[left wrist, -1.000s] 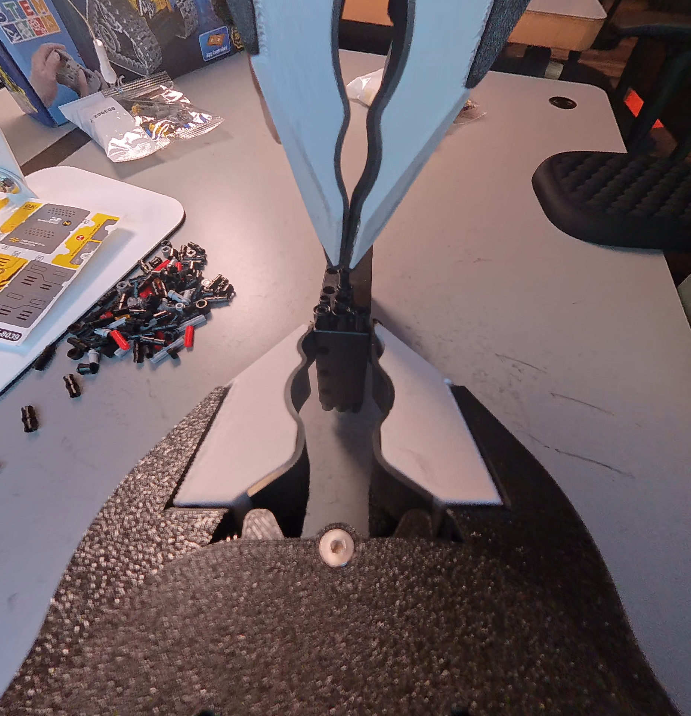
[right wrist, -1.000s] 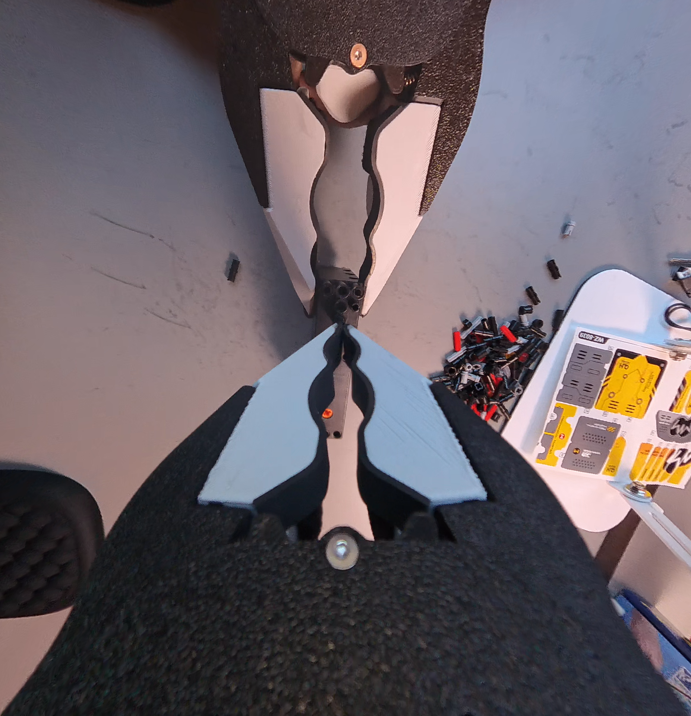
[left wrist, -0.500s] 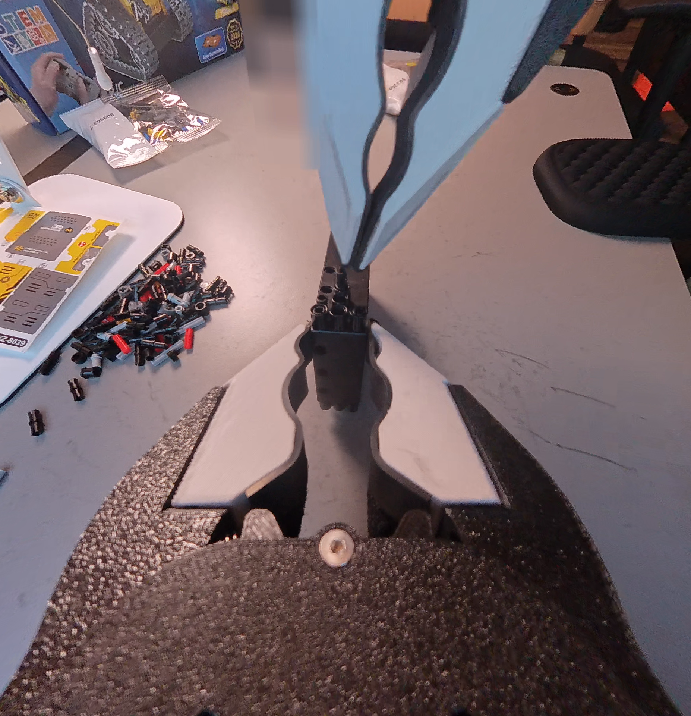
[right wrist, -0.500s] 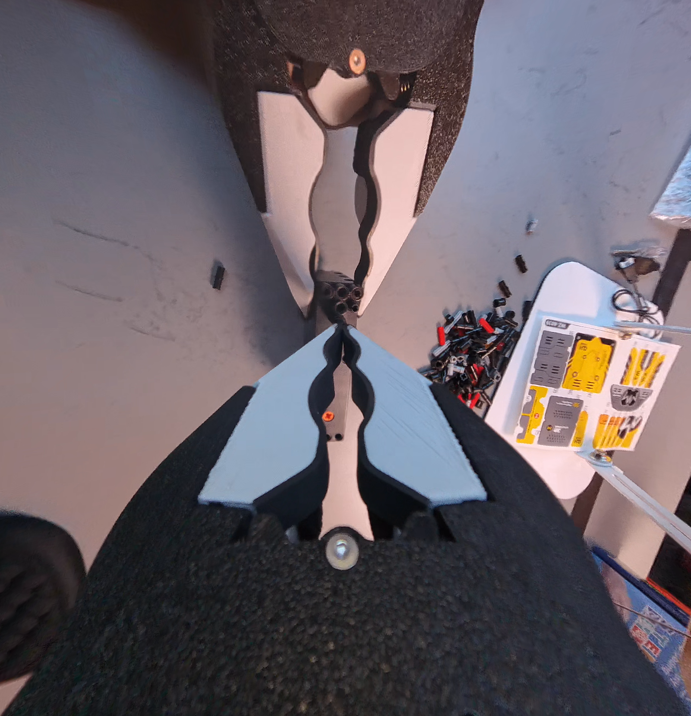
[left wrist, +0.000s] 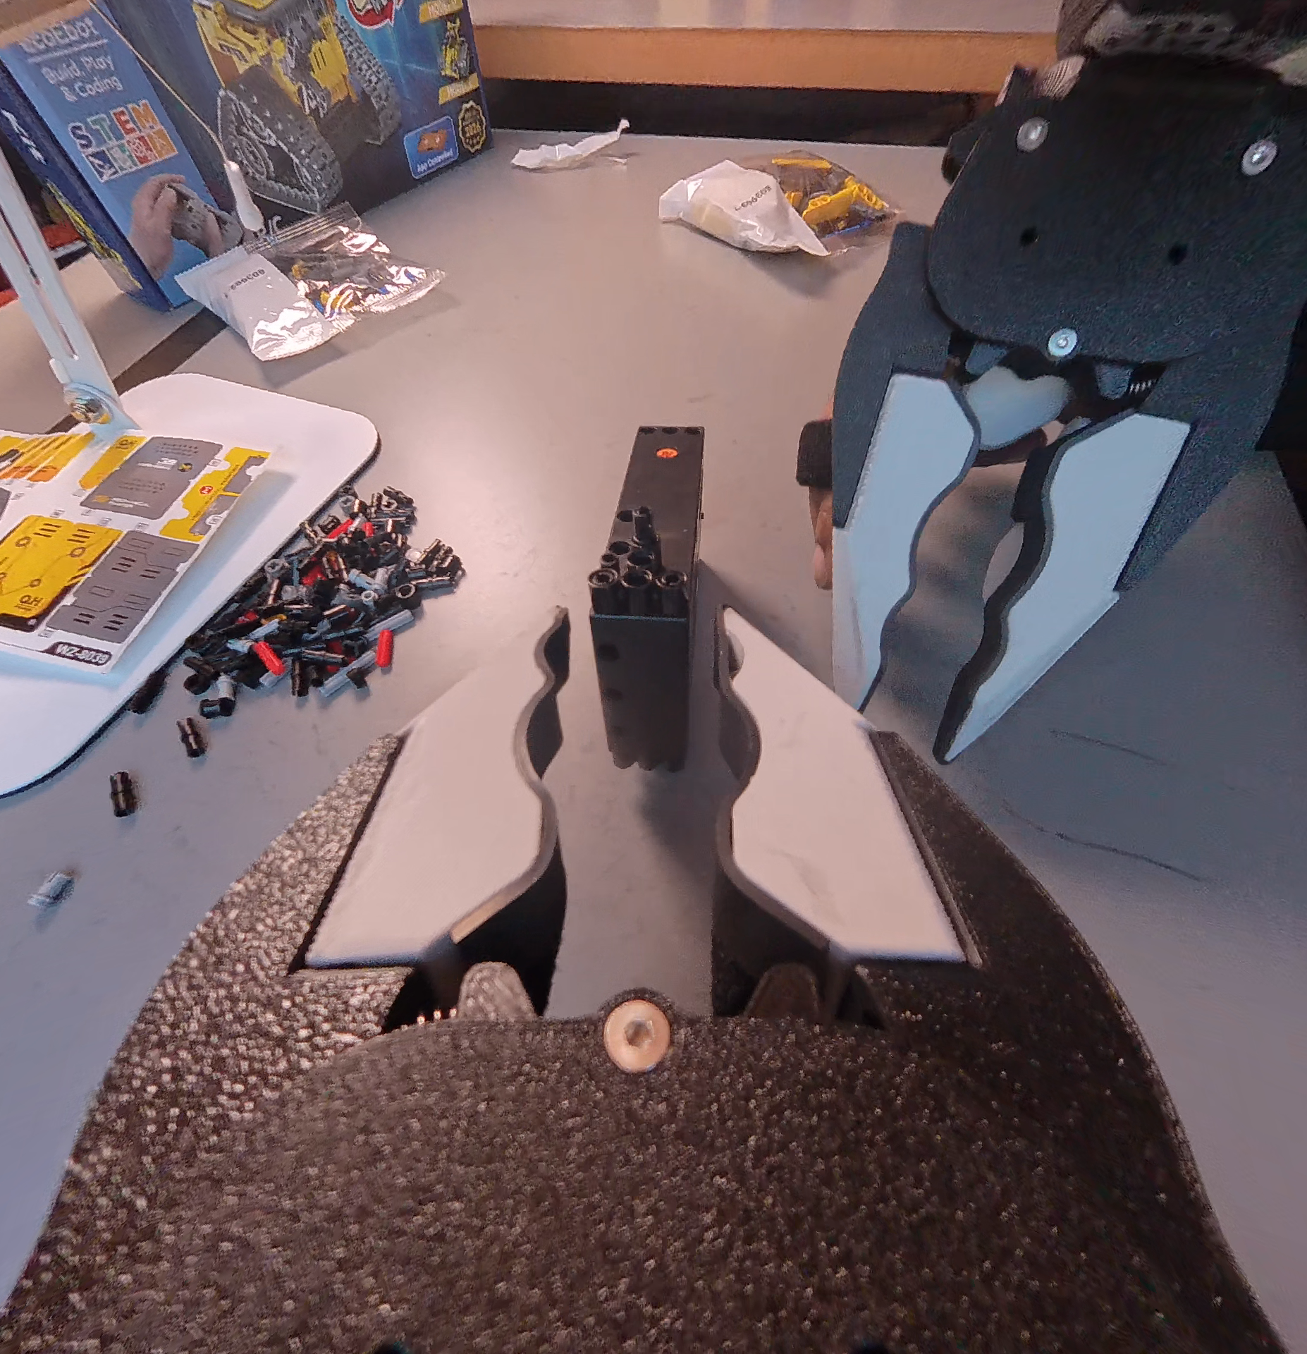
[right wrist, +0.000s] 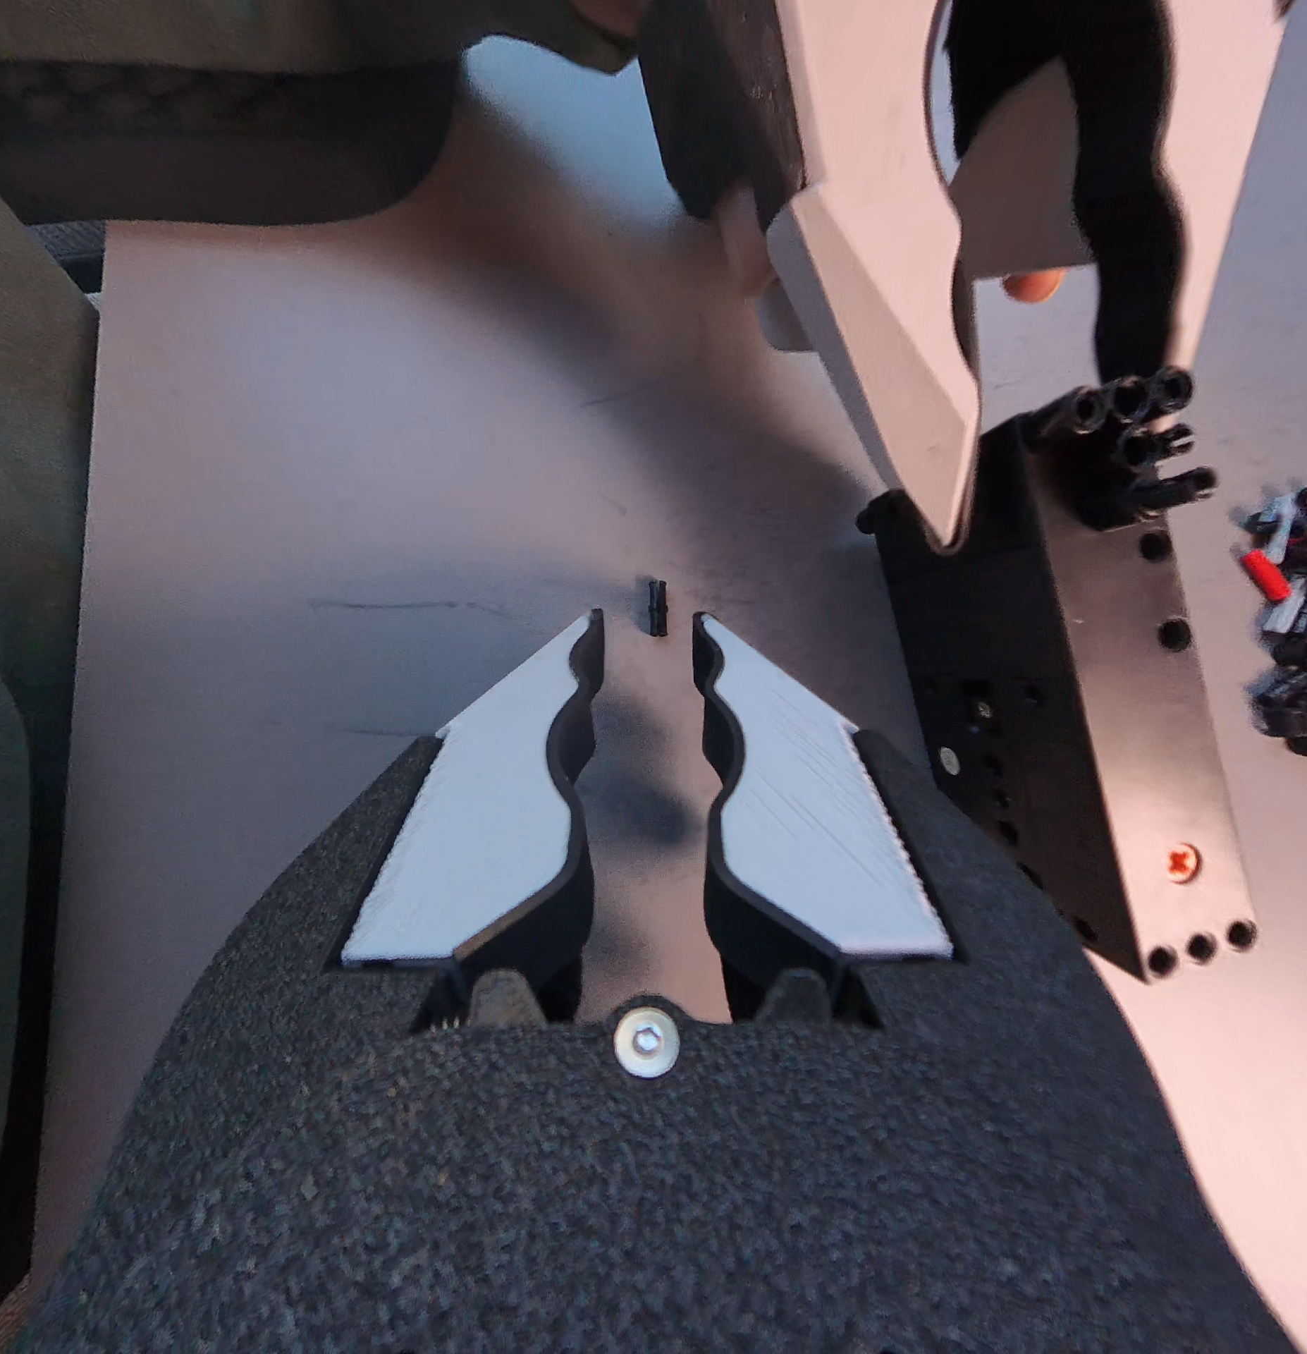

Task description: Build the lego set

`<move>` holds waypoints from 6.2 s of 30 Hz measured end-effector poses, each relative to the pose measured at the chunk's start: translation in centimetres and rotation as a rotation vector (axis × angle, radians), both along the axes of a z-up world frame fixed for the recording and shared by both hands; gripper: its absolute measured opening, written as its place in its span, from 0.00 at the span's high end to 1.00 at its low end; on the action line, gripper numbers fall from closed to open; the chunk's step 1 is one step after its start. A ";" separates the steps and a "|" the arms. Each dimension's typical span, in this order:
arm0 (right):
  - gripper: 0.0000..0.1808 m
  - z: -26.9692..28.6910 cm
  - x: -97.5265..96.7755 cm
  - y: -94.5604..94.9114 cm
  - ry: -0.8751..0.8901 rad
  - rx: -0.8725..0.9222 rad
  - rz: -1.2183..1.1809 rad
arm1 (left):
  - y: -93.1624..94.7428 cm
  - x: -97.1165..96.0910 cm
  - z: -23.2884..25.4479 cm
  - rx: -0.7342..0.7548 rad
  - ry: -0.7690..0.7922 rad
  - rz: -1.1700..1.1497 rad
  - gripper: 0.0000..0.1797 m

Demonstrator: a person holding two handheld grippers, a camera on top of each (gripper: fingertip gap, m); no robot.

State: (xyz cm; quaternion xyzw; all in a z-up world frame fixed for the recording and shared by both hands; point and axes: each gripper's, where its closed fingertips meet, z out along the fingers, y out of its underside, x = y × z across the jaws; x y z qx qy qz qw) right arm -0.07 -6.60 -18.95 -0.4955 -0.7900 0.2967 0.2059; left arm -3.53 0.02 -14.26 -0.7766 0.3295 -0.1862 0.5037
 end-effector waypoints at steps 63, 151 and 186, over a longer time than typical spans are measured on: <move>0.98 9.6 -2.2 2.7 0.627 0.112 0.117 | -4.0 2.6 5.1 -0.361 -0.735 -0.281 0.95; 0.99 7.1 -3.6 6.5 -0.466 0.409 0.486 | 0.0 0.2 -0.4 -0.014 0.018 0.035 0.86; 0.96 7.9 -3.5 6.2 -0.241 0.374 0.314 | -0.1 0.5 -0.4 -0.004 0.006 0.019 0.86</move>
